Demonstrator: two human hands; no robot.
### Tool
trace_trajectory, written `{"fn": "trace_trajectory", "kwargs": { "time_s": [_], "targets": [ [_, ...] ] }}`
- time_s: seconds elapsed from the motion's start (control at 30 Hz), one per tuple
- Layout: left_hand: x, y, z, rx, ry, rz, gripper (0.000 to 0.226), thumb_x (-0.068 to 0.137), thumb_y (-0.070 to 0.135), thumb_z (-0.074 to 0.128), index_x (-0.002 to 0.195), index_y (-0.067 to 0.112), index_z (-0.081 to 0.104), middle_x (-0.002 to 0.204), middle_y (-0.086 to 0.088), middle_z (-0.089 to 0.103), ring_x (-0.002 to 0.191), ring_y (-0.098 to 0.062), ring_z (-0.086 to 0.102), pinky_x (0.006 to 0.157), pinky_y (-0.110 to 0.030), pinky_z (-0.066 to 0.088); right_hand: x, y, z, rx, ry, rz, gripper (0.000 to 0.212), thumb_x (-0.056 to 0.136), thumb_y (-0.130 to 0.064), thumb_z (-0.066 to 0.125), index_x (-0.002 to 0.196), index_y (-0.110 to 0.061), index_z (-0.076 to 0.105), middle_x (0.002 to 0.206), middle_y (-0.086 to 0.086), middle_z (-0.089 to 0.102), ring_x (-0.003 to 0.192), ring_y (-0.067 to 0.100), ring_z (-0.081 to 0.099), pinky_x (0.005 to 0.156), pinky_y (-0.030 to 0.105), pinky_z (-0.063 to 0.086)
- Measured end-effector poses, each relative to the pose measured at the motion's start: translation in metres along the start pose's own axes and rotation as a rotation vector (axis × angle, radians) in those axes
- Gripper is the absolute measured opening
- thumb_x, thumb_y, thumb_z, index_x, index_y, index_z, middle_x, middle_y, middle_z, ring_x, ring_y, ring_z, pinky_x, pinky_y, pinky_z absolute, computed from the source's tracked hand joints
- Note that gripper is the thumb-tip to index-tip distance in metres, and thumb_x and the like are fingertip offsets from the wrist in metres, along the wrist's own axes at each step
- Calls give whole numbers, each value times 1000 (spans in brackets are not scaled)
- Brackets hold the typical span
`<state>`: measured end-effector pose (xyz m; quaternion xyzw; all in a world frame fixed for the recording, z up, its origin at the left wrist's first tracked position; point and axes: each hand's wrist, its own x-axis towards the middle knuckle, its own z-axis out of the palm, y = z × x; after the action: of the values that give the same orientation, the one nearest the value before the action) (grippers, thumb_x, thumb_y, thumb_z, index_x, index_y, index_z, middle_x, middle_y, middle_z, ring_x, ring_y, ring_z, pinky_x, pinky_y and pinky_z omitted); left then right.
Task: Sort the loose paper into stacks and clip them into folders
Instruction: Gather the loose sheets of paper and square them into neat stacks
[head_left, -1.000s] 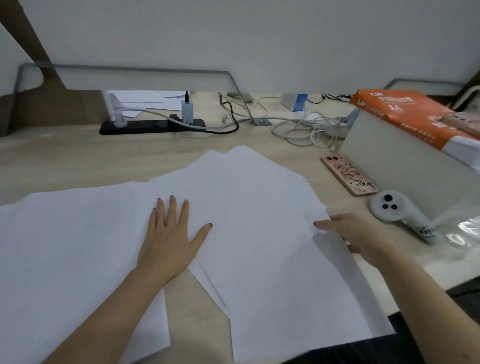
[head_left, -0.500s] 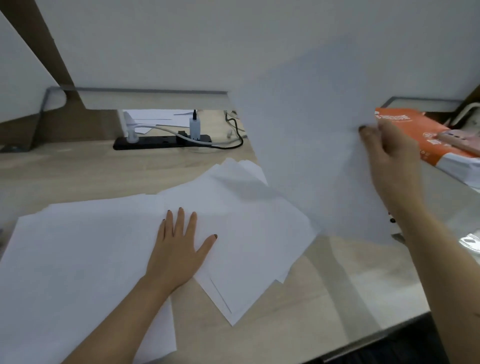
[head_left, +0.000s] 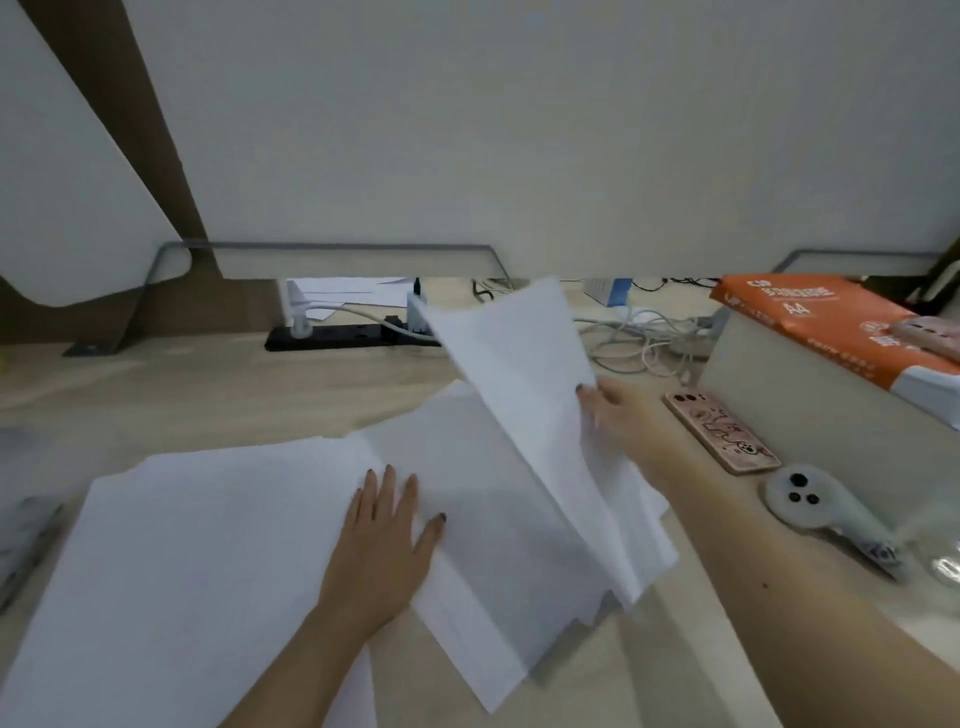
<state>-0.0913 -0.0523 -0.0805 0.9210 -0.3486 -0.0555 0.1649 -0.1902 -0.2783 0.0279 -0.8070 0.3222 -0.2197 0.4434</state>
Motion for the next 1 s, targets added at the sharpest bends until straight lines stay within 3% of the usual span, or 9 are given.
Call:
{"fn": "trace_trajectory", "kwargs": {
  "time_s": [0.1, 0.2, 0.3, 0.43, 0.53, 0.73, 0.8, 0.87, 1.0],
  "targets": [
    [-2, 1, -7, -217, 68, -9, 53, 102, 34, 14, 150, 14, 5, 160, -2, 1, 147, -13, -2, 116, -23, -2, 7, 26, 17, -213, -15, 34, 30, 93, -12, 44, 62, -12, 43, 68, 9, 47, 67, 21, 45, 54, 30, 27],
    [-2, 0, -11, -345, 106, -49, 50, 102, 30, 16, 150, 16, 14, 159, 1, 9, 146, -10, 3, 117, -23, -2, 12, 44, 31, -360, -10, 134, 30, 93, -17, 40, 64, -15, 45, 87, 18, 54, 78, 28, 52, 58, 30, 30],
    [-1, 1, -8, -189, 78, -100, 68, 93, 55, 6, 151, 18, 6, 160, -1, -1, 147, -14, -7, 118, -30, -11, 14, 44, 41, -488, -65, 204, 25, 94, -24, 38, 76, -16, 53, 108, 17, 57, 103, 34, 52, 71, 31, 37],
    [0, 0, -2, 1, 27, -94, 128, 39, 75, -43, 147, 13, -14, 158, -5, -17, 145, -21, -17, 112, -30, -16, 20, 33, 45, -519, -180, 280, 27, 92, -25, 43, 108, -6, 52, 104, 8, 55, 101, 29, 53, 76, 30, 39],
    [2, 0, 1, 35, 8, -86, 133, 32, 75, -47, 146, 13, -18, 156, -5, -21, 144, -21, -21, 112, -31, -17, 21, 26, 42, -490, -231, 358, 28, 89, -27, 51, 103, -3, 51, 84, 4, 52, 87, 25, 51, 72, 28, 39],
    [2, 1, -1, 17, 18, -87, 125, 39, 76, -43, 145, 14, -19, 144, 1, -33, 144, -21, -21, 110, -29, -18, 12, 30, 37, -192, -317, 397, 70, 78, -34, 68, 135, -3, 41, 136, 13, 49, 119, 33, 52, 98, 39, 44],
    [1, 1, -1, -8, 33, -96, 101, 67, 75, -21, 146, 13, -17, 151, -4, -28, 145, -21, -20, 113, -30, -16, 10, 35, 32, -91, -298, 365, 69, 72, -30, 71, 131, -4, 48, 132, 14, 54, 117, 34, 54, 101, 44, 43],
    [1, 1, -1, -2, 24, -110, 79, 91, 62, 6, 148, 11, -14, 156, -8, -20, 145, -21, -18, 115, -30, -13, 5, 41, 21, -9, -190, 341, 44, 78, -15, 65, 119, 0, 57, 116, 20, 64, 104, 35, 61, 97, 48, 46],
    [2, 0, -2, -9, 48, -85, 72, 96, 54, 10, 149, 10, -7, 158, -8, -12, 146, -18, -13, 114, -27, -11, -17, 49, -5, 201, 67, 375, 24, 87, 4, 49, 108, 11, 57, 79, 13, 60, 74, 26, 55, 71, 34, 44]
  ]
}}
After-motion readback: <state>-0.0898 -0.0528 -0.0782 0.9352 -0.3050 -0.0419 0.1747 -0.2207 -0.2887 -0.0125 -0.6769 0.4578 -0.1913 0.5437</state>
